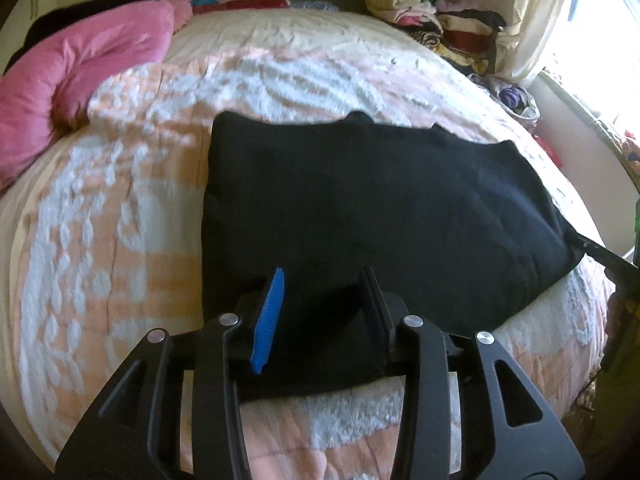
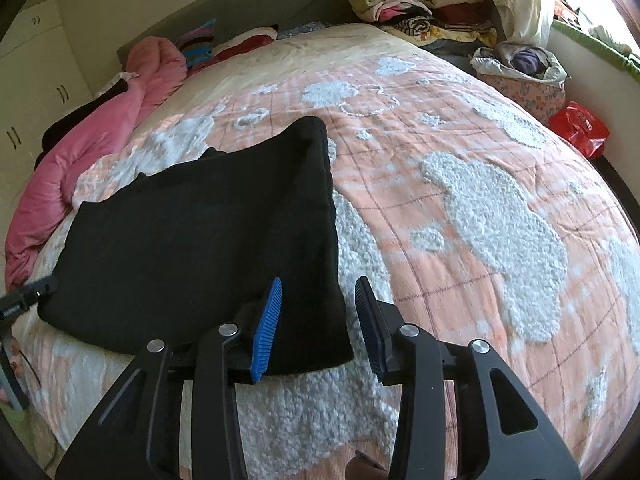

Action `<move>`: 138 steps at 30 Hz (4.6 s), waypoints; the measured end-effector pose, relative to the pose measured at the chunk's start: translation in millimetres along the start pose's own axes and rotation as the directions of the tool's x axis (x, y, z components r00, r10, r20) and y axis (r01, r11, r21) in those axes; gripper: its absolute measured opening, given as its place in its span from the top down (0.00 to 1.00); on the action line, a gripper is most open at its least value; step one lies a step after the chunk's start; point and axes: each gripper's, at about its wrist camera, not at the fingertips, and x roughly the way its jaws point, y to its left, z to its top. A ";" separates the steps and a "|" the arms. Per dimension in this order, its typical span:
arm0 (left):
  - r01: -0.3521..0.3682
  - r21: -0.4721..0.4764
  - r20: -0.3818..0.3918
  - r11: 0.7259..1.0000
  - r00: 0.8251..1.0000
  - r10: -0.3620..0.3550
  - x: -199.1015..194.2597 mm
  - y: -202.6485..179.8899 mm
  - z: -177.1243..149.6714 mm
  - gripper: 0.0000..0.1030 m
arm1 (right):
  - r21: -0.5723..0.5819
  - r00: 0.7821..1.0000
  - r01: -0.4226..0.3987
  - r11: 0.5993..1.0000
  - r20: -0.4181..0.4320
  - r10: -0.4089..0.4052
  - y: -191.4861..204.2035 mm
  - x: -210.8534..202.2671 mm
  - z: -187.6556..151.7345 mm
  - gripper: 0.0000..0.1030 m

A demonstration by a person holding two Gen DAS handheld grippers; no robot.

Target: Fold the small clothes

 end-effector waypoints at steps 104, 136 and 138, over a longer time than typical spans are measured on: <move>-0.143 -0.120 -0.015 0.982 0.990 0.143 33.0 69.5 78.3 0.09 | -0.775 0.996 0.034 0.632 0.079 0.042 332.1 55.6 -87.1 0.07; 0.057 -0.214 -0.025 0.975 0.998 -0.064 52.0 65.4 72.8 0.33 | -0.622 0.952 -0.018 0.783 0.229 0.205 297.8 12.3 -63.4 0.88; 0.084 -0.210 -0.022 0.974 0.996 -0.090 51.2 60.4 73.1 0.48 | -0.620 0.951 -0.019 0.785 0.232 0.207 297.3 10.2 -65.7 0.88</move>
